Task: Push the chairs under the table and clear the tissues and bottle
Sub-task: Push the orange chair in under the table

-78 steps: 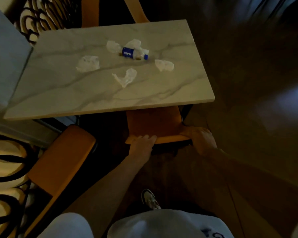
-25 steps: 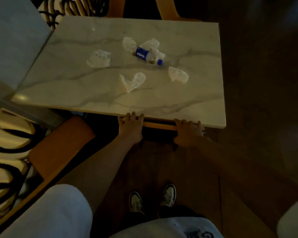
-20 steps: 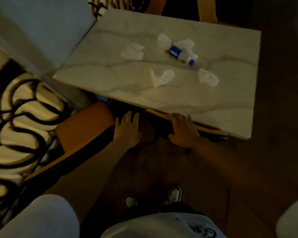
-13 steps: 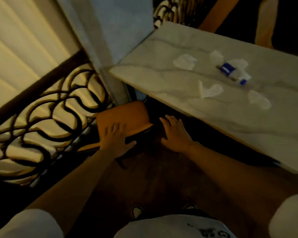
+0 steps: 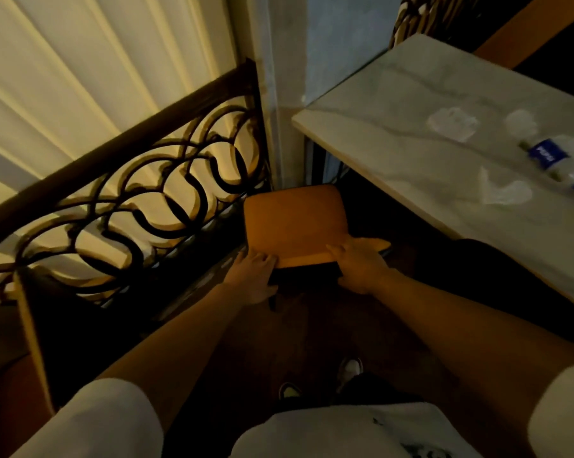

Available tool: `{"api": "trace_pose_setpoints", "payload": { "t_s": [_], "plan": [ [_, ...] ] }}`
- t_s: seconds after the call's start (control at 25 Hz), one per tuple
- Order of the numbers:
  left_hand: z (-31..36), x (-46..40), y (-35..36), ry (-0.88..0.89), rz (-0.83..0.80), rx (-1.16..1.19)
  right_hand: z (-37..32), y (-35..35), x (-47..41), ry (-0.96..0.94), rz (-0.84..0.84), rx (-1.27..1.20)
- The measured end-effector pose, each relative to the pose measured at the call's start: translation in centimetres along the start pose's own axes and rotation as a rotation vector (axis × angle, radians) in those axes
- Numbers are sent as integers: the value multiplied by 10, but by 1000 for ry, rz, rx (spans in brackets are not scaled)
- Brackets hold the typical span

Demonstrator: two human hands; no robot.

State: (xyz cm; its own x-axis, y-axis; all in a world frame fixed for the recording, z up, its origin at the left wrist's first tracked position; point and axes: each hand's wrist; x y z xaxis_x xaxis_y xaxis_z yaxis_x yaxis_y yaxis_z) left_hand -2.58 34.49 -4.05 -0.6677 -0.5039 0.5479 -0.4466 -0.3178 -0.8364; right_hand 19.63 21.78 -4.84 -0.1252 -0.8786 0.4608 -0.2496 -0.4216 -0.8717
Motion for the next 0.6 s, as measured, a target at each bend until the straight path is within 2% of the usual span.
{"api": "trace_pose_setpoints", "payload": {
  "t_s": [0.12, 0.24, 0.36, 0.6],
  "plan": [
    [1, -17, -6, 47, -33, 26, 17, -4, -12, -48, -29, -20],
    [-3, -26, -4, 63, -100, 81, 27, -10, -24, -125, -154, -25],
    [-5, -27, -1, 63, -98, 101, 28, -9, -24, -146, -180, -19],
    [-5, -20, -8, 116, -73, 200, 22, -8, -20, -66, -195, -117]
  ]
}}
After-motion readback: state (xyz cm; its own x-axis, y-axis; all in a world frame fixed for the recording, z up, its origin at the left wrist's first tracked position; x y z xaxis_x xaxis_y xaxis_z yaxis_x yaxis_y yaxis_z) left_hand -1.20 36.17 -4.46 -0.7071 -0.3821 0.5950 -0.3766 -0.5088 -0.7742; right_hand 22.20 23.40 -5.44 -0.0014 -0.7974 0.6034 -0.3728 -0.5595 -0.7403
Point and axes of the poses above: each hand's wrist, its own x-axis away from the middle knuckle, its own y-axis out of the palm, z = x × y, and after that the axes turned 4 degrees about -x, right-handed
